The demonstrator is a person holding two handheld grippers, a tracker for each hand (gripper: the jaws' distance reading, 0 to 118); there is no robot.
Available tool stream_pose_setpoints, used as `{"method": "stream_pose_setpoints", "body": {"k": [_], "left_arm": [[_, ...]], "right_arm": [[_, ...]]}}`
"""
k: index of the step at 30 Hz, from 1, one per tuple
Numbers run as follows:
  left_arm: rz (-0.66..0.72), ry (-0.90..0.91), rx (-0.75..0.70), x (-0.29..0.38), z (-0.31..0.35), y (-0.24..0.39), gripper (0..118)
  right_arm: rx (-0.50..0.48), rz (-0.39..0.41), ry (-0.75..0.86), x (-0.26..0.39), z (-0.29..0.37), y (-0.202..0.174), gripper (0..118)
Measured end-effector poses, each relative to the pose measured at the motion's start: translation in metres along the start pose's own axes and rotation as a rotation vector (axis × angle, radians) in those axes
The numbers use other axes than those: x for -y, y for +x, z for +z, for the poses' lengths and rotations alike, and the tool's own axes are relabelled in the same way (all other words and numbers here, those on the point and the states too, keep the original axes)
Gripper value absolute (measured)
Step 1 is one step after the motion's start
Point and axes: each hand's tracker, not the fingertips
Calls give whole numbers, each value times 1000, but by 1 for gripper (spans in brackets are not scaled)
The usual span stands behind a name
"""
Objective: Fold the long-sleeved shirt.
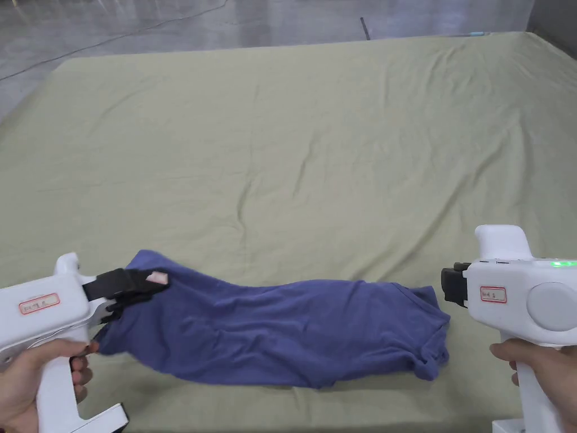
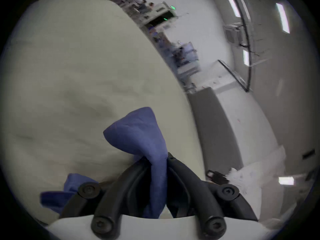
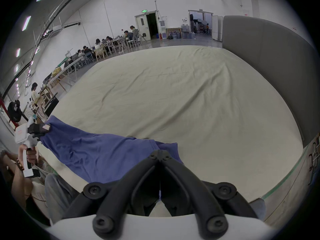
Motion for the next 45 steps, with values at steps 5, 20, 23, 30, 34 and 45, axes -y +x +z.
{"method": "stream_pose_setpoints", "body": {"k": [5, 20, 23, 30, 34, 45], "left_arm": [[-6, -88, 99, 22, -64, 73, 6], [42, -388, 35, 112, -266, 104, 89], [74, -411, 138, 109, -254, 109, 118], [-50, -207, 183, 75, -168, 122, 72], [-464, -37, -175, 94, -138, 133, 0], [-769, -34, -283, 209, -231, 123, 0]], "right_arm": [[5, -17, -3, 4, -1, 6, 2], [79, -129, 18, 20, 27, 61, 2], [89, -139, 12, 23, 27, 67, 2], [71, -157, 17, 26, 25, 62, 2], [49, -145, 14, 26, 21, 53, 2], [39, -137, -3, 31, 21, 50, 2]]}}
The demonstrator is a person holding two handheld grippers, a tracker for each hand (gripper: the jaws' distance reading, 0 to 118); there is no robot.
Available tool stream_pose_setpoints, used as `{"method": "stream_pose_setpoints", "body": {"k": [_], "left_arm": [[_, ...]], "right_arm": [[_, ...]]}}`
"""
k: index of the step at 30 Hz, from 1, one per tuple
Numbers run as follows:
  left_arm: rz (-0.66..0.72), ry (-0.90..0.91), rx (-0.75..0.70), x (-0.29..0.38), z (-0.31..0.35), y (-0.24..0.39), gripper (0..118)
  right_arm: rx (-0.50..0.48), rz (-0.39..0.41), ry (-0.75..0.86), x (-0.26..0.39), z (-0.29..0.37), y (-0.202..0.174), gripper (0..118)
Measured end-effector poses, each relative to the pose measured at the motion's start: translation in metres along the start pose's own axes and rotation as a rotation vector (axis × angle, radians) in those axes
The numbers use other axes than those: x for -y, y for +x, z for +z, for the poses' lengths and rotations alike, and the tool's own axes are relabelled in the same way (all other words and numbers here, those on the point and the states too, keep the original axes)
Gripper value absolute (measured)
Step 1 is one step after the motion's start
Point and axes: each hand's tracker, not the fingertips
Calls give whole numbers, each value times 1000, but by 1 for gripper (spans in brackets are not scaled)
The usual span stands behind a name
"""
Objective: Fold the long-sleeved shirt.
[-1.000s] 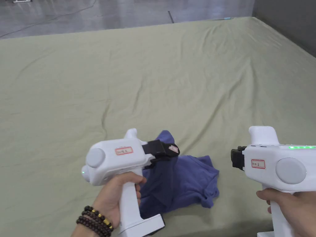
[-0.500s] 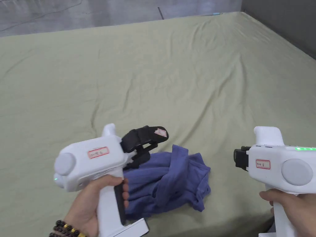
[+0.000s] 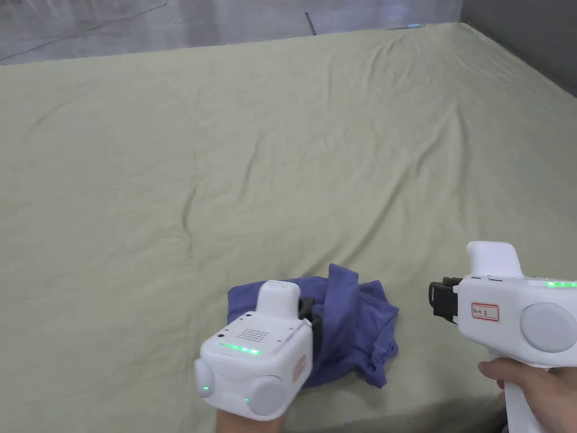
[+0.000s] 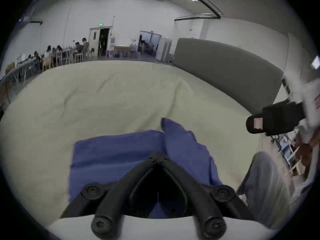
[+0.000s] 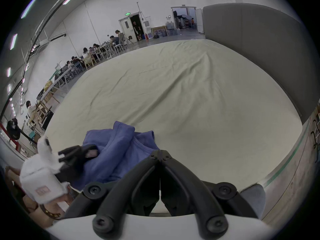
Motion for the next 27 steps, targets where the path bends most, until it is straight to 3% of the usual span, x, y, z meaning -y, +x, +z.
{"method": "stream_pose_setpoints", "body": {"k": [7, 15, 21, 27], "left_arm": [[-81, -104, 40, 6, -70, 72, 0], [-75, -110, 151, -9, -62, 98, 0], [111, 58, 127, -50, 18, 27, 0], [241, 86, -30, -50, 84, -78, 0]], "right_arm": [[23, -27, 2, 2, 8, 15, 2], [63, -60, 3, 2, 12, 32, 2], [44, -48, 13, -1, 13, 24, 2], [-5, -3, 11, -9, 3, 1, 2]]}}
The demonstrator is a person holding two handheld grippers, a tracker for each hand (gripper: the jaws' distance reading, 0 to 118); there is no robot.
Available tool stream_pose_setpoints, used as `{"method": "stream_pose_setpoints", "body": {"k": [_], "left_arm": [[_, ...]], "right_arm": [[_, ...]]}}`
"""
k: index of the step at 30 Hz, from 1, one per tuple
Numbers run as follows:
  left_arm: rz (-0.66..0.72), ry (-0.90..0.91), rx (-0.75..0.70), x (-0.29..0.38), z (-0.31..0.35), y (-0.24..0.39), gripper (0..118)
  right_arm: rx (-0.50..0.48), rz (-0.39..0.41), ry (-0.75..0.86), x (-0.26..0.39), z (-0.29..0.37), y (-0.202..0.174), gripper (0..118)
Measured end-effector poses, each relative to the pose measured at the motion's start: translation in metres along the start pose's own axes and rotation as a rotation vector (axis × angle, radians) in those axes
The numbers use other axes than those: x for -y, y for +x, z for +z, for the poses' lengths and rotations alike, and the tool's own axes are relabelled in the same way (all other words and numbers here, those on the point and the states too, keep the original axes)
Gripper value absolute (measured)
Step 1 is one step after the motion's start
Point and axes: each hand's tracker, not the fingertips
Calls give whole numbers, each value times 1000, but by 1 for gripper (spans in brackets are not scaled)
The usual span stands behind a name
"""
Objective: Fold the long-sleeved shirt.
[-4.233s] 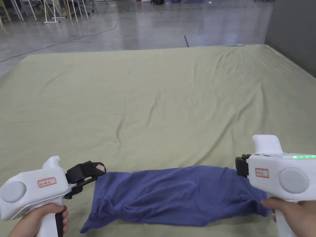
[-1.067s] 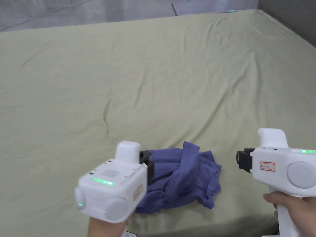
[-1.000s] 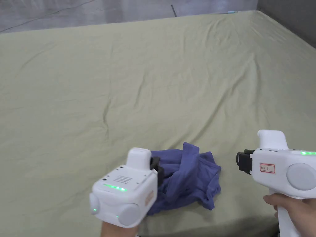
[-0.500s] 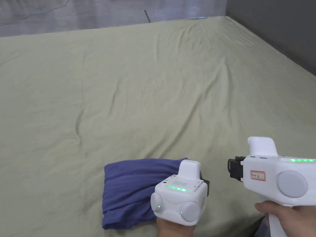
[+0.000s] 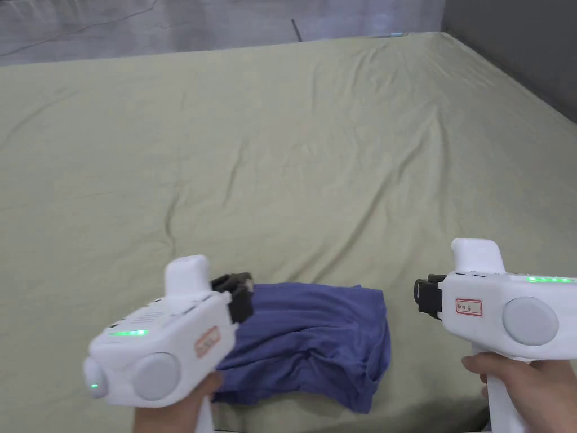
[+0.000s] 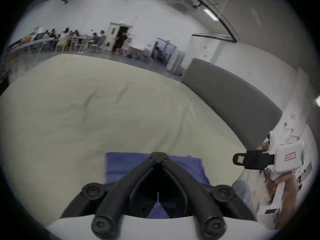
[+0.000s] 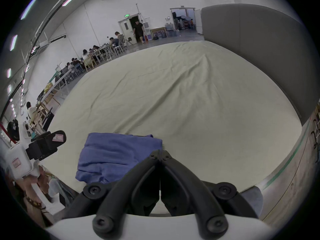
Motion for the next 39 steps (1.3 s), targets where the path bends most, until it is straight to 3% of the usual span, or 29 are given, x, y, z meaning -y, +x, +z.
{"method": "stream_pose_setpoints", "body": {"k": [6, 9, 13, 19, 21, 24, 25, 26, 28, 33, 37, 39], "left_arm": [[224, -71, 46, 18, 15, -64, 0], [252, -82, 34, 33, 15, -71, 0], [265, -100, 39, 46, 15, -66, 0], [305, -98, 60, 48, 17, -67, 0], [346, -95, 62, 47, 15, -72, 0], [414, -102, 113, 46, 9, -82, 0], [442, -119, 133, 46, 4, -86, 9], [462, -133, 142, 47, -1, -90, 35], [470, -153, 133, 49, -13, -97, 113], [556, -210, 121, 57, -42, -113, 117], [637, -191, 247, 54, -62, -112, 117], [660, -223, 316, 52, -78, -106, 109]], "right_arm": [[-68, 40, -9, 0, -9, -27, 2], [-120, 59, -29, 4, -17, -37, 2], [-287, -36, -131, 14, -55, -40, 2], [-299, -98, -327, 43, -129, -39, 2], [-333, -130, -282, 46, -129, -35, 2], [-327, -99, -297, 41, -125, -35, 2], [-327, -88, -300, 41, -126, -36, 2], [-325, -83, -300, 40, -126, -37, 2], [-325, -81, -299, 40, -126, -36, 2], [-331, -93, -285, 44, -125, -35, 2], [-329, -90, -280, 45, -126, -36, 2], [-330, -92, -281, 45, -125, -35, 2]]}}
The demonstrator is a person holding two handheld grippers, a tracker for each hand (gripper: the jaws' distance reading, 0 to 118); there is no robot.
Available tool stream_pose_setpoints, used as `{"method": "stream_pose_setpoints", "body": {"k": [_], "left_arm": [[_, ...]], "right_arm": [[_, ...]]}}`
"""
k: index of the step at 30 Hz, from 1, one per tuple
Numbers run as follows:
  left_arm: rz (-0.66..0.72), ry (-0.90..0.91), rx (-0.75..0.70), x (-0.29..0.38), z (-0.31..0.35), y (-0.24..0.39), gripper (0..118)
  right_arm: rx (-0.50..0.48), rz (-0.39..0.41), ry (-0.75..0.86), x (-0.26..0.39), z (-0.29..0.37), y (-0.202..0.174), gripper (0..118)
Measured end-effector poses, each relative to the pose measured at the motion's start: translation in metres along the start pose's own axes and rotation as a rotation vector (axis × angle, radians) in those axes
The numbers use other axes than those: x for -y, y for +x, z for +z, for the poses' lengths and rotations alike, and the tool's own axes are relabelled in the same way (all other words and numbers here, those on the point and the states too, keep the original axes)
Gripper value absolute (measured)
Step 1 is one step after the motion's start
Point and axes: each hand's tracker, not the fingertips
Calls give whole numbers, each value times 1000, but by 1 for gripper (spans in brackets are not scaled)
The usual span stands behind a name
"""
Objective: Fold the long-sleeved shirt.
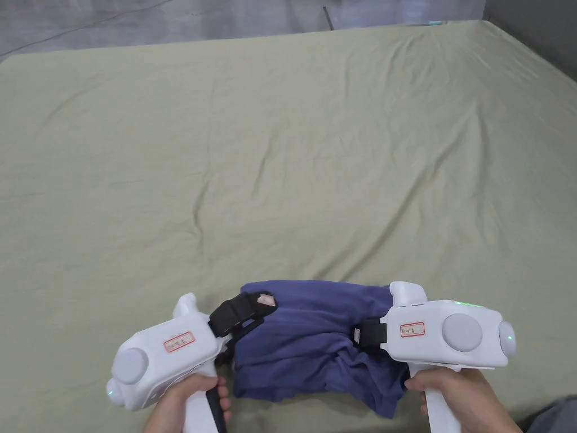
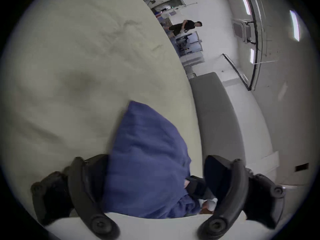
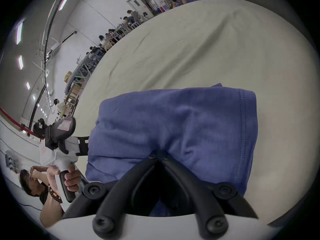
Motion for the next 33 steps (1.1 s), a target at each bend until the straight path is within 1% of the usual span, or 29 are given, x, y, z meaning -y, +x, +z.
{"method": "stream_pose_setpoints", "body": {"k": [1, 2, 4, 5, 6, 7, 9, 10, 12, 13, 14, 15, 17, 18, 20, 21, 23, 24, 25, 27, 29, 31, 32, 33], "left_arm": [[-7, -11, -3, 1, -10, 3, 103], [-34, -12, -54, 4, -17, 8, 88], [-200, -15, -157, 12, -23, 26, 20], [-239, -29, -189, 12, -24, 29, 20], [-193, -93, -118, 13, -25, 28, 19], [-176, -73, -103, 13, -22, 29, 19], [-230, -52, -118, 10, -12, 32, 19], [-222, -52, -111, 7, -7, 34, 19], [-230, -62, -94, 1, 4, 38, 19], [-289, -24, -129, 1, 11, 42, 19], [-343, -30, -127, -5, 19, 44, 19], [-329, -3, -133, -11, 30, 43, 19], [-280, 38, -128, -31, 61, 34, 19], [-284, 66, -145, -41, 76, 29, 19], [-292, 67, -153, -69, 115, 11, 19], [-292, 80, -163, -80, 133, 3, 19], [-323, 104, -215, -108, 180, -14, 19], [-328, 131, -244, -117, 200, -20, 19], [-312, 142, -266, -131, 224, -31, 19], [-302, 176, -302, -153, 269, -55, 19], [-304, 210, -333, -172, 315, -76, 19], [-260, 228, -345, -189, 353, -101, 19], [-228, 232, -360, -198, 364, -113, 19], [-204, 239, -382, -202, 374, -125, 19]], "right_arm": [[-3, -4, 0, 0, 0, 1, 2], [-6, -8, 0, 0, -1, 2, 2], [-12, -19, 0, 0, -1, 4, 2], [-16, -23, 0, 0, -1, 4, 2], [-16, -24, -2, 0, -1, 4, 2], [-10, -22, -5, -1, 0, 3, 2], [1, -9, -11, -3, 2, -1, 2], [17, -4, -17, -5, 3, -6, 2], [61, 41, -18, -9, 5, -21, 2], [59, 74, 5, -12, 7, -32, 2], [71, 96, 32, -14, 8, -44, 2], [69, 120, 47, -18, 8, -58, 2], [47, 197, 82, -25, 4, -94, 2], [55, 233, 102, -28, -1, -112, 2], [90, 347, 153, -31, -14, -159, 2], [102, 388, 174, -31, -23, -179, 2], [156, 465, 217, -31, -50, -225, 2], [153, 505, 226, -29, -61, -243, 2], [123, 548, 233, -26, -75, -265, 2], [60, 591, 200, -19, -105, -307, 2], [-13, 610, 165, -12, -134, -343, 2], [-59, 641, 107, -5, -154, -368, 2], [-56, 619, 107, -2, -161, -375, 2], [-87, 593, 92, 2, -167, -380, 2]]}}
